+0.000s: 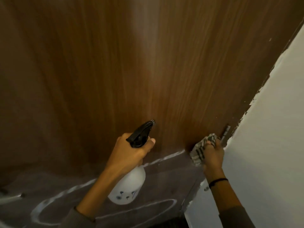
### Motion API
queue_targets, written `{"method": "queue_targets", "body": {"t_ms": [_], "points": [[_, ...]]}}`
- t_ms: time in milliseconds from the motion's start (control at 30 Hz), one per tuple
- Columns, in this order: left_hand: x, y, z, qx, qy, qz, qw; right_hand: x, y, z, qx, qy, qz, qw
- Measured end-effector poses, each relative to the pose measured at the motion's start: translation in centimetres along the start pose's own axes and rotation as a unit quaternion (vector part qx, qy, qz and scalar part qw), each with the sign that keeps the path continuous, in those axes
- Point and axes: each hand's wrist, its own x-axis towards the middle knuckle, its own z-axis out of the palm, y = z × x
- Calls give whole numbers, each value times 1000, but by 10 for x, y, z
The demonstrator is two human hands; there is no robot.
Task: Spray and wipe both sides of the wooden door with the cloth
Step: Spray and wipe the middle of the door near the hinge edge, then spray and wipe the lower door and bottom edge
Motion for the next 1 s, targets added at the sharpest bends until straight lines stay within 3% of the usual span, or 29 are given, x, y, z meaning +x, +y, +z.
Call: {"method": "queue_targets", "body": {"t_ms": [433,833,1000], "points": [[-137,-77,-163,-36,97,-42,994,-210,-38,90,-41,-165,-170,971],[-205,-136,-257,-87,240,-126,959,-353,0,152,-67,-376,-238,893],[-206,-162,-271,-59,308,-154,937,-377,18,172,-85,-392,-316,860]]}}
